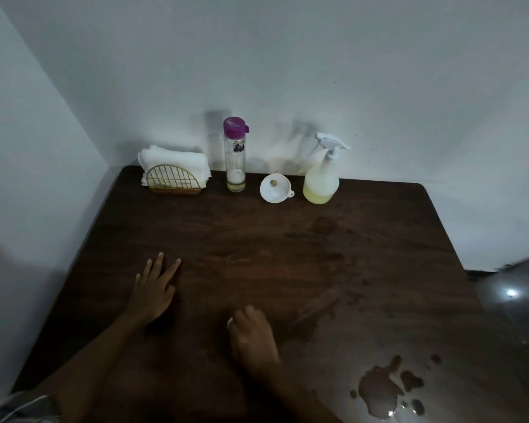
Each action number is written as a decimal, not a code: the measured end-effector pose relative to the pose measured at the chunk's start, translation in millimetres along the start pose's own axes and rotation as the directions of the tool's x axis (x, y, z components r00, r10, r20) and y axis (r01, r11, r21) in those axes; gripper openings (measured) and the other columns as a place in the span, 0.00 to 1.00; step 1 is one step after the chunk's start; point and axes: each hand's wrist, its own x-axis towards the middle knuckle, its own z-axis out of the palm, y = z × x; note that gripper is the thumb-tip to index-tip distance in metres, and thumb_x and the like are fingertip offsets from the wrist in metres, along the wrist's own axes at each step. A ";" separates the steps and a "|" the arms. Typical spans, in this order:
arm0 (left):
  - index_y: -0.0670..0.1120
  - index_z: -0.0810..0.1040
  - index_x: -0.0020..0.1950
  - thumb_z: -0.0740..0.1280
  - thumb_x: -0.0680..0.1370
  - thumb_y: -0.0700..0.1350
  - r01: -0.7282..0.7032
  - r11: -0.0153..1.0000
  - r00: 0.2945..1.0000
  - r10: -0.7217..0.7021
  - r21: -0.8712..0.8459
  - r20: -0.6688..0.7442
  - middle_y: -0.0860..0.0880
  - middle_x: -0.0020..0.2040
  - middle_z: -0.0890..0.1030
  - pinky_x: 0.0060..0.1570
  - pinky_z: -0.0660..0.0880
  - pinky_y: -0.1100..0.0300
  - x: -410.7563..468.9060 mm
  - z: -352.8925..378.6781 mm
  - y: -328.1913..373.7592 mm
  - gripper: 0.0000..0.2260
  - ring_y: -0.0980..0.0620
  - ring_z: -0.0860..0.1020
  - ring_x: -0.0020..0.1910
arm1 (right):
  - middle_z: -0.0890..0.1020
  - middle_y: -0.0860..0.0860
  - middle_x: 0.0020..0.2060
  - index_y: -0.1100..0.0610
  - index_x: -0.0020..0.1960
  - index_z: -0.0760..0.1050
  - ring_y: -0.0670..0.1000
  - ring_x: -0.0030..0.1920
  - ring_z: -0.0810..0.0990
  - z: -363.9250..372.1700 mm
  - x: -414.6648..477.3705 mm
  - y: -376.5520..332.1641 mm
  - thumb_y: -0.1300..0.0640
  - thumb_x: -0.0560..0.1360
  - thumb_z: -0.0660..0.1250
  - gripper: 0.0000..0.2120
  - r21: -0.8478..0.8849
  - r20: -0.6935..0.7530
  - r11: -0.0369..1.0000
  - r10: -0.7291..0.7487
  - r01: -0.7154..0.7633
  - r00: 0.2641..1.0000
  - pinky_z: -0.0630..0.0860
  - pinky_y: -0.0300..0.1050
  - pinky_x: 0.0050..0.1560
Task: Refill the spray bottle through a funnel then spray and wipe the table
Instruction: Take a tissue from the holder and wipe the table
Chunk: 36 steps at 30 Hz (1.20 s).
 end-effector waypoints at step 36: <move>0.54 0.57 0.75 0.56 0.80 0.42 -0.041 0.999 0.982 0.036 -0.022 -0.185 0.49 0.78 0.50 0.72 0.57 0.48 -69.6 49.0 22.5 0.23 0.49 0.50 0.77 | 0.76 0.52 0.34 0.56 0.35 0.75 0.53 0.37 0.71 -24.8 -75.4 74.3 0.59 0.71 0.66 0.06 0.049 -0.130 0.995 0.092 -0.087 0.987 0.68 0.48 0.34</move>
